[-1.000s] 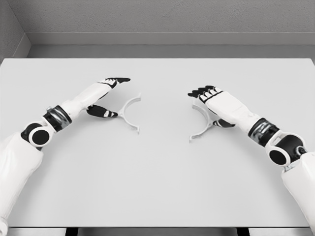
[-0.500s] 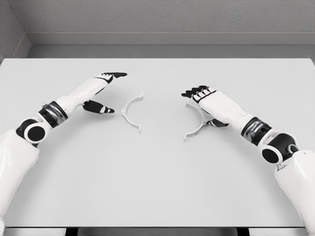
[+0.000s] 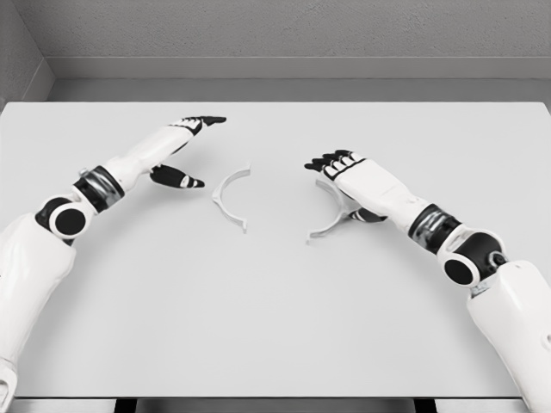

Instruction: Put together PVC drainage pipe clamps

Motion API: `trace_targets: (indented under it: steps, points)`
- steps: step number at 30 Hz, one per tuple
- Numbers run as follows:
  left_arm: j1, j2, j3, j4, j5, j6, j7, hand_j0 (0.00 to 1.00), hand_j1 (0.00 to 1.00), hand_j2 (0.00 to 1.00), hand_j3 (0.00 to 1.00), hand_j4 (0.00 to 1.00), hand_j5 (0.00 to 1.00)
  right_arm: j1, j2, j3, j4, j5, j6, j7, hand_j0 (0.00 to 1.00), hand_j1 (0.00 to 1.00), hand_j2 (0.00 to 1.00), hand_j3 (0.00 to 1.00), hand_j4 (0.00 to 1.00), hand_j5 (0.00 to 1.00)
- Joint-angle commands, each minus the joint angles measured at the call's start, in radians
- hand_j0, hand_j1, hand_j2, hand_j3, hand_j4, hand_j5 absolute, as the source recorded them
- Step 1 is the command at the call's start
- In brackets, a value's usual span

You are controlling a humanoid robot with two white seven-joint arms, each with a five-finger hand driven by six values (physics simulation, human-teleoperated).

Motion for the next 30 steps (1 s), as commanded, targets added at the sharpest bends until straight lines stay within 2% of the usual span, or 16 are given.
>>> trace_targets:
  steps: [1,14,30]
  points:
    - [0.0,-0.011,0.0,0.016,0.007,0.001,0.001,1.0,1.0,1.0,1.0,1.0,1.0,0.0,0.004,0.005,0.0,-0.004,0.003,0.0,1.0,1.0,1.0,1.0,1.0,1.0]
    - [-0.032,-0.042,0.0,0.094,0.005,0.001,0.001,1.0,1.0,1.0,1.0,1.0,1.0,-0.035,0.039,0.042,0.031,0.002,0.019,0.003,1.0,1.0,1.0,1.0,1.0,1.0]
    - [-0.031,-0.065,-0.002,0.096,-0.004,0.001,0.001,1.0,1.0,1.0,1.0,1.0,1.0,-0.041,0.076,0.045,0.023,0.018,0.02,0.023,1.0,1.0,1.0,1.0,1.0,1.0]
